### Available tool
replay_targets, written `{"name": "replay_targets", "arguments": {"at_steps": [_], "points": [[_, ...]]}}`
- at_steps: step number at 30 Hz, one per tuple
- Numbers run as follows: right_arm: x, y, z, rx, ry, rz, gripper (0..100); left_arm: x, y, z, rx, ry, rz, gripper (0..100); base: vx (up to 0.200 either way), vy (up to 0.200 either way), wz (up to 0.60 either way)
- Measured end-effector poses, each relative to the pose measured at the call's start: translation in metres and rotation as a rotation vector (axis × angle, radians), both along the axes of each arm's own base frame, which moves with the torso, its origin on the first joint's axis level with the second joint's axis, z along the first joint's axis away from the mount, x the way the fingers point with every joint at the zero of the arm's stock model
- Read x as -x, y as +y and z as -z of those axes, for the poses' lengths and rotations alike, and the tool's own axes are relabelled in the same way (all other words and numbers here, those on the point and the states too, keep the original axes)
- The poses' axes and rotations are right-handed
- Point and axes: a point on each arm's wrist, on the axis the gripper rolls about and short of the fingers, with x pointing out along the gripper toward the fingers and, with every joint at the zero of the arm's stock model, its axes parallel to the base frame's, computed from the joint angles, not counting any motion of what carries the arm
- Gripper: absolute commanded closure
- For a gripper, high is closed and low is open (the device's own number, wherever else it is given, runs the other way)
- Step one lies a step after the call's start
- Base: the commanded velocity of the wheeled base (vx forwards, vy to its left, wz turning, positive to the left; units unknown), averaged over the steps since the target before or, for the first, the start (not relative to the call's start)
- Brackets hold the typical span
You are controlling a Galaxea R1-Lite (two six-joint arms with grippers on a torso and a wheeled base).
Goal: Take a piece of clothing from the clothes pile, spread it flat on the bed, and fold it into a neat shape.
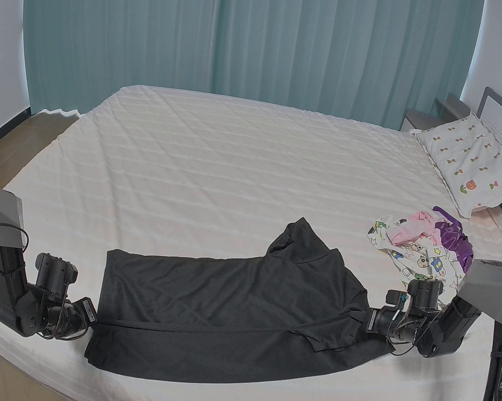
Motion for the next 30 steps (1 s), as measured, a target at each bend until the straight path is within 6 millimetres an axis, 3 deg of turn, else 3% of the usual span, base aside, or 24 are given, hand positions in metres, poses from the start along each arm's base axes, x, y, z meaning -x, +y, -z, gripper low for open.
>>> {"name": "replay_targets", "arguments": {"at_steps": [1,11,20,25,30], "points": [[0.0,0.001,0.0,0.0,0.001,-0.001,0,0.0,-0.001,0.0,-0.005,0.001,-0.001,0,0.0,0.0,0.0],[0.0,0.003,0.0,-0.026,0.012,0.016,0,-0.003,-0.003,0.003,-0.021,0.006,-0.003,0,0.0,0.0,0.0],[0.001,0.0,-0.024,-0.176,0.025,0.281,0,-0.003,0.001,0.0,0.019,-0.008,-0.001,0,0.0,0.0,0.0],[0.02,0.009,-0.035,-0.232,0.079,0.429,0,-0.003,0.008,-0.017,0.137,-0.061,0.036,0,0.0,0.0,0.0],[0.05,0.031,-0.036,-0.283,0.176,0.512,0,0.0,0.012,-0.031,0.223,-0.101,0.036,0,0.0,0.0,0.0]]}}
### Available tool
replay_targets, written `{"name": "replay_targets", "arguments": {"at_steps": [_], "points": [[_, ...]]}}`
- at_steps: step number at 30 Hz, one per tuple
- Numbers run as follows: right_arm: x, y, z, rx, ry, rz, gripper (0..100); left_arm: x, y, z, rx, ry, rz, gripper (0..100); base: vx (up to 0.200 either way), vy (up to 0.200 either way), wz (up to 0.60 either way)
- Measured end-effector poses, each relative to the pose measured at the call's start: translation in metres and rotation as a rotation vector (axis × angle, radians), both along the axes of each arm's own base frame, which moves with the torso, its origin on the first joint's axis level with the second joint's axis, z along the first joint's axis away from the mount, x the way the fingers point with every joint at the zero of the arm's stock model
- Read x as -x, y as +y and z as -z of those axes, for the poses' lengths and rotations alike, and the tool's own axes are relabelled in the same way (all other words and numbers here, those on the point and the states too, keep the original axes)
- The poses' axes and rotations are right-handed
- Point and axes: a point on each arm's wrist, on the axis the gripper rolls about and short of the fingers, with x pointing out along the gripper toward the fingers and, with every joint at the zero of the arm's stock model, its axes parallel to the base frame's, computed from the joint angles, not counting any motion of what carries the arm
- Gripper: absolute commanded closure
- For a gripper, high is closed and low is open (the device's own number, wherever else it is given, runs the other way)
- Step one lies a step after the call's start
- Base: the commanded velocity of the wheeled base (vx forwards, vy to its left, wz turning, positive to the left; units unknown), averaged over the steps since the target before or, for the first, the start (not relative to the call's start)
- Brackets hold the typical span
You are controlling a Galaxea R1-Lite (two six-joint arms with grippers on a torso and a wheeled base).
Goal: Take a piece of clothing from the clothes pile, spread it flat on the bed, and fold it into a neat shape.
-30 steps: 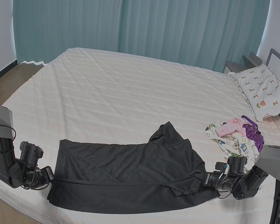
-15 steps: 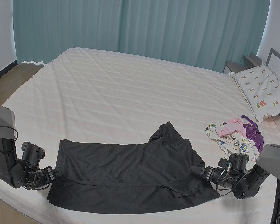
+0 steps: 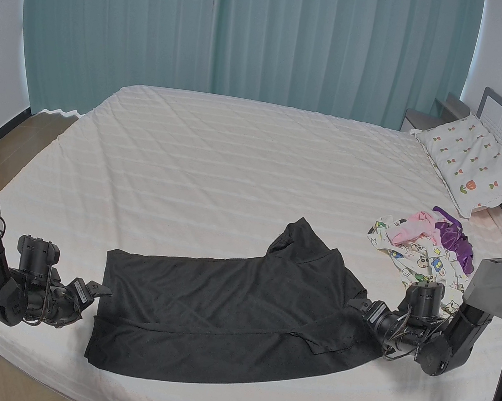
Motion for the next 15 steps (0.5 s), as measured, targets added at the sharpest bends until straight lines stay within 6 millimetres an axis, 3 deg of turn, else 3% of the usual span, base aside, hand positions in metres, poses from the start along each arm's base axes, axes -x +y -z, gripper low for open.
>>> {"name": "replay_targets", "arguments": {"at_steps": [6,15], "points": [[0.02,0.019,0.008,-0.009,0.07,0.037,0,0.002,0.002,-0.007,0.029,-0.019,-0.008,0,0.0,0.0,0.0],[0.02,0.029,0.022,0.022,0.089,0.038,0,0.002,0.003,-0.007,0.036,-0.021,-0.004,0,0.0,0.0,0.0]]}}
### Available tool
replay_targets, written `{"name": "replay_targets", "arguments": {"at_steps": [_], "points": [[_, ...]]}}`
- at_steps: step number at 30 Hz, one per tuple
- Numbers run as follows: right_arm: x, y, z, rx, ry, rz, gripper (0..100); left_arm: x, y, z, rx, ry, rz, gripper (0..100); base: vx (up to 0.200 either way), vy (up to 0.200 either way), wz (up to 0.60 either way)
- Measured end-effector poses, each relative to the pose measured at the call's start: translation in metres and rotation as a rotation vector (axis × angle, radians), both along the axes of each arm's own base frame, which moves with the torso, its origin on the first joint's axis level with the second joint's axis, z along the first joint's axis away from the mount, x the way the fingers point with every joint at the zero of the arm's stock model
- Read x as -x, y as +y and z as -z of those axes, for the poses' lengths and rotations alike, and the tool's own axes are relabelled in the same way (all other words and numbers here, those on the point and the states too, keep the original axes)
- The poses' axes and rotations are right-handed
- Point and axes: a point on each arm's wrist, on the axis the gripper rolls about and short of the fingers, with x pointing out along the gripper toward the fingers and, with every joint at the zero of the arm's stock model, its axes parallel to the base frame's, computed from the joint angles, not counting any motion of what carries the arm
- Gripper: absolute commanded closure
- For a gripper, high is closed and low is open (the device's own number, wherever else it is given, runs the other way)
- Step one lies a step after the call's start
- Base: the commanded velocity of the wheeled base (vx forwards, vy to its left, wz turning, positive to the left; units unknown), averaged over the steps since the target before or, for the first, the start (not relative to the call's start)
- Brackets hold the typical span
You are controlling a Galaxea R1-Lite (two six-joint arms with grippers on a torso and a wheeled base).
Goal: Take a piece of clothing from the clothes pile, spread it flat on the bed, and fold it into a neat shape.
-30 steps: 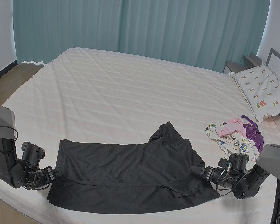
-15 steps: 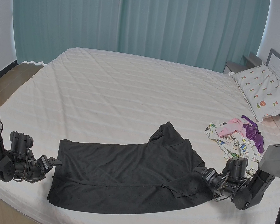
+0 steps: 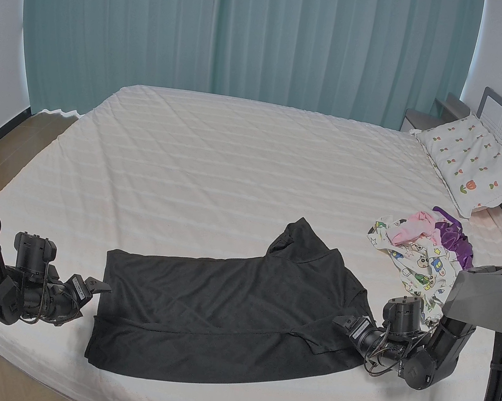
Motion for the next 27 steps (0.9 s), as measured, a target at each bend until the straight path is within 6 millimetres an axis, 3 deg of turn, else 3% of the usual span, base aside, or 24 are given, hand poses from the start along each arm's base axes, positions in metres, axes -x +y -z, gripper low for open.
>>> {"name": "replay_targets", "arguments": {"at_steps": [6,7,19,27], "points": [[-0.003,0.005,0.005,0.005,-0.002,-0.012,0,-0.001,0.0,0.002,0.001,0.004,0.0,0,0.0,0.0,0.0],[-0.003,0.006,0.005,0.006,0.0,-0.012,100,-0.002,0.0,0.002,0.001,0.005,0.0,0,0.0,0.0,0.0],[0.0,0.006,0.011,0.037,0.019,0.011,100,-0.002,0.0,0.003,0.006,0.008,-0.005,0,0.0,0.0,0.0],[0.008,0.003,0.001,0.04,0.014,0.018,100,-0.002,0.0,0.004,0.006,0.01,-0.005,0,0.0,0.0,0.0]]}}
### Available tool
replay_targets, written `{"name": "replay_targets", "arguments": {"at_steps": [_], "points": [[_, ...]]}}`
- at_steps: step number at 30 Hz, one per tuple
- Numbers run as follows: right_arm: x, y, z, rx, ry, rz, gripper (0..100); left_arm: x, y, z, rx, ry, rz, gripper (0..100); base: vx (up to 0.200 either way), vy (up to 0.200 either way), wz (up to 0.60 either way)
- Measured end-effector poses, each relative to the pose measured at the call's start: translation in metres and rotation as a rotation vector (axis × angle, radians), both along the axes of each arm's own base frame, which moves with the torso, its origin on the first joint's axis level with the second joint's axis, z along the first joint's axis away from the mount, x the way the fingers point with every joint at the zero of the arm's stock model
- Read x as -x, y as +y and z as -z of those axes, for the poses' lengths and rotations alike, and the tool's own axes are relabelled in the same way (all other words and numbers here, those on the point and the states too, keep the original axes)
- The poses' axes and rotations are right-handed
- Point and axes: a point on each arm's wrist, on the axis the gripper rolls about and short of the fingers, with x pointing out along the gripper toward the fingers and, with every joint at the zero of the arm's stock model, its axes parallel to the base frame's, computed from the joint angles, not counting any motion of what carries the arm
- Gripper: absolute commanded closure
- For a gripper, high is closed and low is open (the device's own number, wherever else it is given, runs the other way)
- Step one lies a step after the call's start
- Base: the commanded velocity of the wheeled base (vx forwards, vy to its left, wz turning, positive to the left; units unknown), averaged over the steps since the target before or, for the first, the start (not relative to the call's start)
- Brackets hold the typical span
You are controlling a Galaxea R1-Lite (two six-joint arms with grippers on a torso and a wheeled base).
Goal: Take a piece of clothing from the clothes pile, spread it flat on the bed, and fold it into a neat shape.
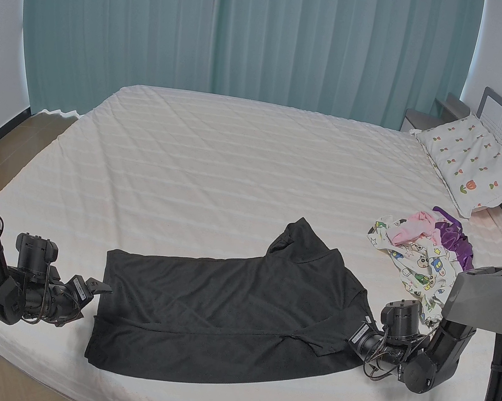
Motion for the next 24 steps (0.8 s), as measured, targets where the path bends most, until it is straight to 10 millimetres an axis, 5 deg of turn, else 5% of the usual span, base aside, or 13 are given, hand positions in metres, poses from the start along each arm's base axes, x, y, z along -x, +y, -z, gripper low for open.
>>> {"name": "replay_targets", "arguments": {"at_steps": [15,16,24], "points": [[0.026,-0.006,-0.023,-0.032,0.031,-0.045,100,0.0,0.0,0.001,-0.001,0.004,-0.001,0,0.0,0.0,0.0],[0.026,-0.006,-0.021,-0.028,0.036,-0.045,0,0.0,0.0,0.001,-0.001,0.004,-0.001,0,0.0,0.0,0.0],[0.035,-0.01,-0.01,0.055,0.074,-0.102,0,0.0,-0.001,0.002,-0.004,0.006,0.003,0,0.0,0.0,0.0]]}}
